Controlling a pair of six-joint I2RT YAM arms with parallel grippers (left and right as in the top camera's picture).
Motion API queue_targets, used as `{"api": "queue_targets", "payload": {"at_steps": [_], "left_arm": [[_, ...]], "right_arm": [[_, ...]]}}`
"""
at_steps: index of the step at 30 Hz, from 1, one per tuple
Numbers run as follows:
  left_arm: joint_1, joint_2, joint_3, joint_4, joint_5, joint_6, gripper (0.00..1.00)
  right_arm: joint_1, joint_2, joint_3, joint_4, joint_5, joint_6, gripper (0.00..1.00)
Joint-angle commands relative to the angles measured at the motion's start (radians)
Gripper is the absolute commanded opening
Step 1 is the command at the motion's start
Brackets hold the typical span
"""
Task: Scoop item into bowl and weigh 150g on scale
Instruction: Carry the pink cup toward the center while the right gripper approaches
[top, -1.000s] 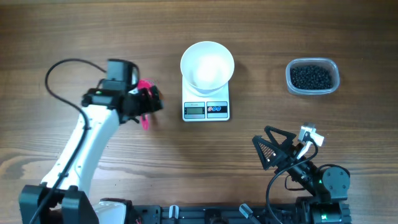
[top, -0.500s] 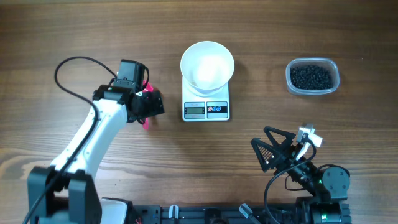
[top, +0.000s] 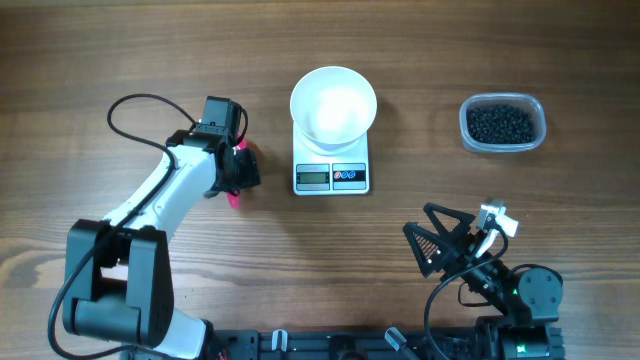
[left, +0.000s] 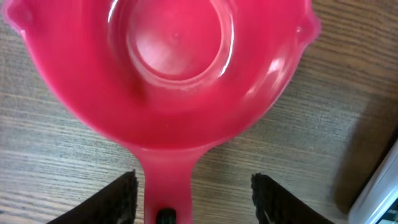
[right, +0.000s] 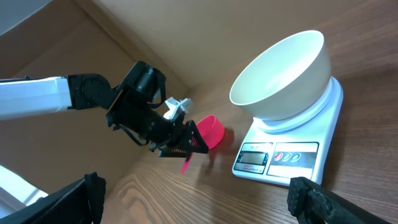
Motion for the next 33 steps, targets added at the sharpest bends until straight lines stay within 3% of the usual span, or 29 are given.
{"api": "queue_targets", "payload": {"at_steps": [1,12,26,33], "left_arm": [[0.006,0.012,0.006,0.007,0.005,-0.003,0.58],[0.006,0.012,0.006,0.011,0.005,-0.011,0.34],[0.006,0.012,0.006,0.014,0.008,-0.055,0.16],[0.006,-0.006,0.044,0.033,0.156,-0.132,0.04]], "right_arm": [[0.003,0.002,0.001,-0.001,-0.019,-0.02,1.0],[0.003,0.002,0.001,-0.001,-0.02,-0.021,1.0],[0.003,0.002,0.001,-0.005,-0.05,-0.042,1.0],[0.003,0.041,0.057,-0.045,-0.057,-0.045,1.0]]}}
